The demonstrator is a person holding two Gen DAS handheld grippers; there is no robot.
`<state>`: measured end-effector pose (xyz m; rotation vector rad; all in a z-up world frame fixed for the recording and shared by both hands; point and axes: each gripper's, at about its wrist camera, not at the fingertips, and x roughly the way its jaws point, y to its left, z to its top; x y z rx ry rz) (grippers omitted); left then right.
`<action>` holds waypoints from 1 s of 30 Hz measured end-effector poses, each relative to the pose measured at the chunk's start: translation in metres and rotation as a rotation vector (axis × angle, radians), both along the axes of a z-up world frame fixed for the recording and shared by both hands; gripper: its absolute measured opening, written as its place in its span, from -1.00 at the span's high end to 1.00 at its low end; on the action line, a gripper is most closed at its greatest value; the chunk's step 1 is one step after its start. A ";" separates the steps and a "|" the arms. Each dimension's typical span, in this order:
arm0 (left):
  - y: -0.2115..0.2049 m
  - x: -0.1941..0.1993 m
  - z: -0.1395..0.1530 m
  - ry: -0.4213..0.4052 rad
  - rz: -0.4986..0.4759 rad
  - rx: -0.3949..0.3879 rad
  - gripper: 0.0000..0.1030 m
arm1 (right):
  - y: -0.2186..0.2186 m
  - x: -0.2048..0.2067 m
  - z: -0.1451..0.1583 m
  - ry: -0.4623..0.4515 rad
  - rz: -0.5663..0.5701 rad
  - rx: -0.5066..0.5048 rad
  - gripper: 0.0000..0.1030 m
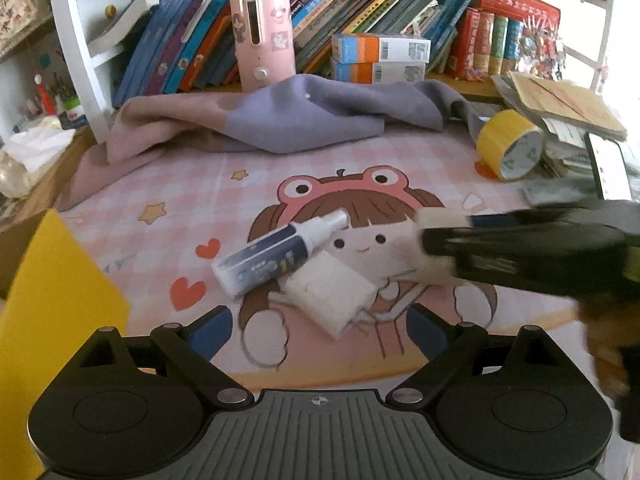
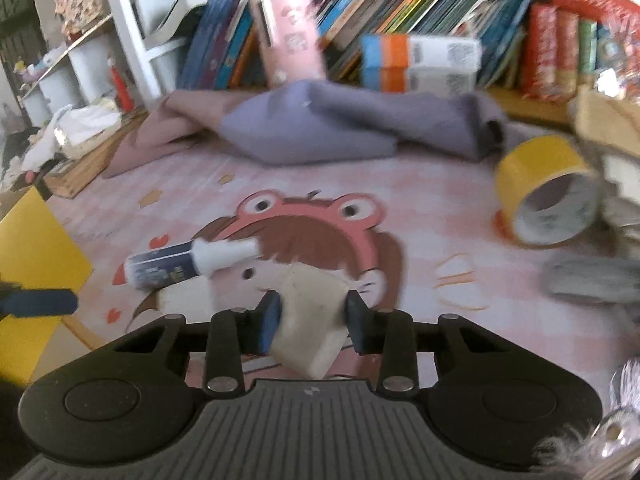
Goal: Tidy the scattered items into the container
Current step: 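Grasp the white cube with the right gripper while the left gripper grasps the white plug, then lift and carry the white cube and white plug over the yellow box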
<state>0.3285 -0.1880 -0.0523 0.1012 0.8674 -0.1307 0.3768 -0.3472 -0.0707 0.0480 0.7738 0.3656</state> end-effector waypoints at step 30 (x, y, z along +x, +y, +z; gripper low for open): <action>0.007 -0.018 0.009 -0.005 0.018 -0.083 -0.27 | -0.022 -0.056 0.017 0.011 0.046 -0.033 0.39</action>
